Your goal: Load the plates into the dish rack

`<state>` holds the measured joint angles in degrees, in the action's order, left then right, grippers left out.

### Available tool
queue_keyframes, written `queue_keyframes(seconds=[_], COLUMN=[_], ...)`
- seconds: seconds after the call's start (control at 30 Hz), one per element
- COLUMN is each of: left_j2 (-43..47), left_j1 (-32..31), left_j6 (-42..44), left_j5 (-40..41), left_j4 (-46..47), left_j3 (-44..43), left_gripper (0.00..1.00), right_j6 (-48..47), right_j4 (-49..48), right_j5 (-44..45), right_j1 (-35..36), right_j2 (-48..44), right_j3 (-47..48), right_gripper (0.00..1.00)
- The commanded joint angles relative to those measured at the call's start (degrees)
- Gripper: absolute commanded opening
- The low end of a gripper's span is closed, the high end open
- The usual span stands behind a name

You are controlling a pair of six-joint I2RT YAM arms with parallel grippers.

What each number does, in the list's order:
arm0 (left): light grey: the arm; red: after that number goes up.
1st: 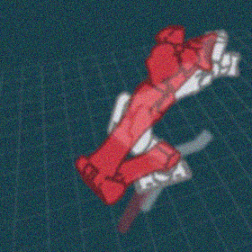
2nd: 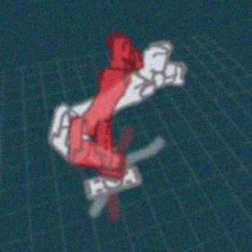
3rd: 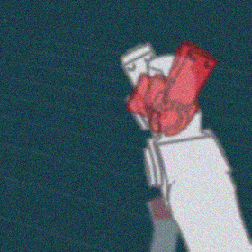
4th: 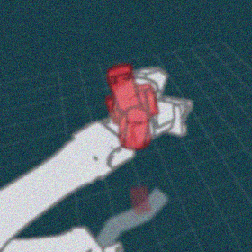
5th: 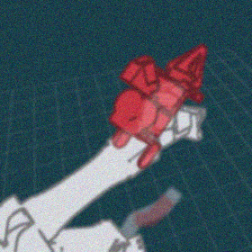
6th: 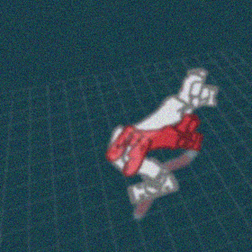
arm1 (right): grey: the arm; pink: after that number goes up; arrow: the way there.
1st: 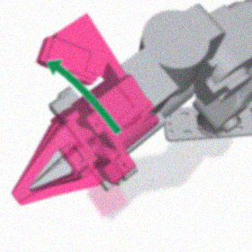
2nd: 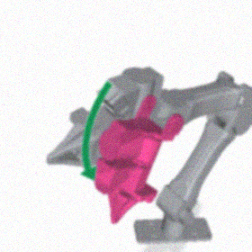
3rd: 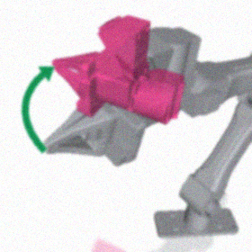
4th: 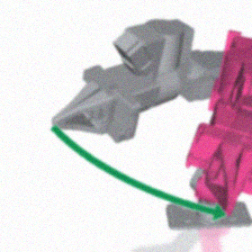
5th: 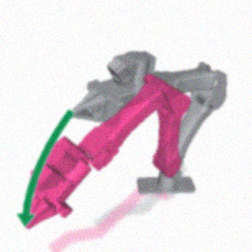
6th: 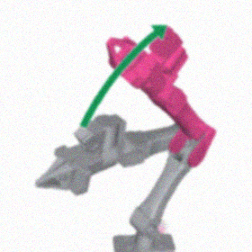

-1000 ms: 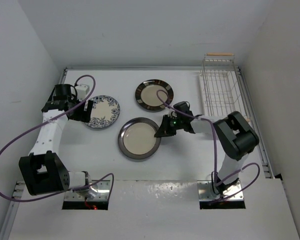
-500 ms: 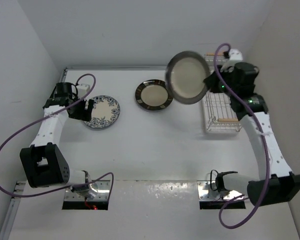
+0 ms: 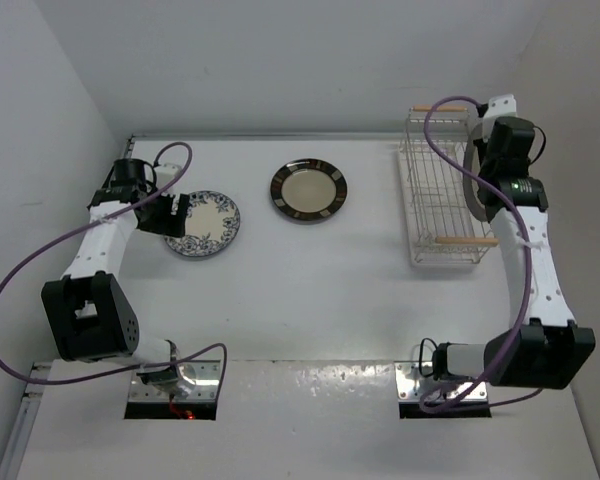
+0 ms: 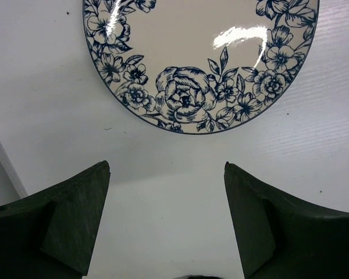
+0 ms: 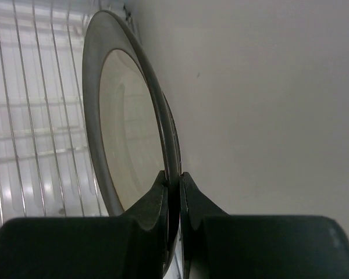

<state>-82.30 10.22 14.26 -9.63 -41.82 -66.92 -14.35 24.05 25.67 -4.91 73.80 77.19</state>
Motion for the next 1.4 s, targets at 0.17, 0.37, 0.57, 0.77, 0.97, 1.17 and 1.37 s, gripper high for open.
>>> queue_keyframes(seconds=[0.17,0.37,0.57,0.77,0.97,1.17,1.37], left_j2=[-0.58,-1.63,-2.16,-2.16,-2.16,-2.16,-2.16], left_j1=[0.59,0.59,0.59,0.59,0.59,0.59,0.59], left_j6=[-0.37,-0.37,-0.37,-0.37,-0.37,0.15,1.29], left_j5=[-1.09,-1.09,-1.62,-1.62,-1.62,-1.62,-1.10], left_j4=[-0.89,-0.89,-1.42,-1.42,-1.42,-1.42,-1.42], left_j3=[-1.90,-2.43,-2.43,-2.43,-2.43,-2.95,-4.10], left_gripper=[0.84,0.84,0.84,0.84,0.85,0.85,0.85], right_j6=[-1.30,-3.57,-4.37,-1.74,3.97,5.21,11.96], right_j4=[-13.68,-16.49,-18.69,-15.19,-9.82,-8.32,-2.09], right_j5=[-1.24,0.16,1.05,-1.67,-2.90,-5.45,-14.66], right_j1=[-2.30,-3.00,-3.00,-3.00,-4.23,-4.50,-0.65], right_j2=[0.82,1.26,-0.24,0.82,3.10,2.93,3.98], right_j3=[-6.51,-10.48,-12.58,-12.68,-11.89,-7.86,5.66], right_gripper=[0.00,0.00,0.00,0.00,0.21,0.59,0.84])
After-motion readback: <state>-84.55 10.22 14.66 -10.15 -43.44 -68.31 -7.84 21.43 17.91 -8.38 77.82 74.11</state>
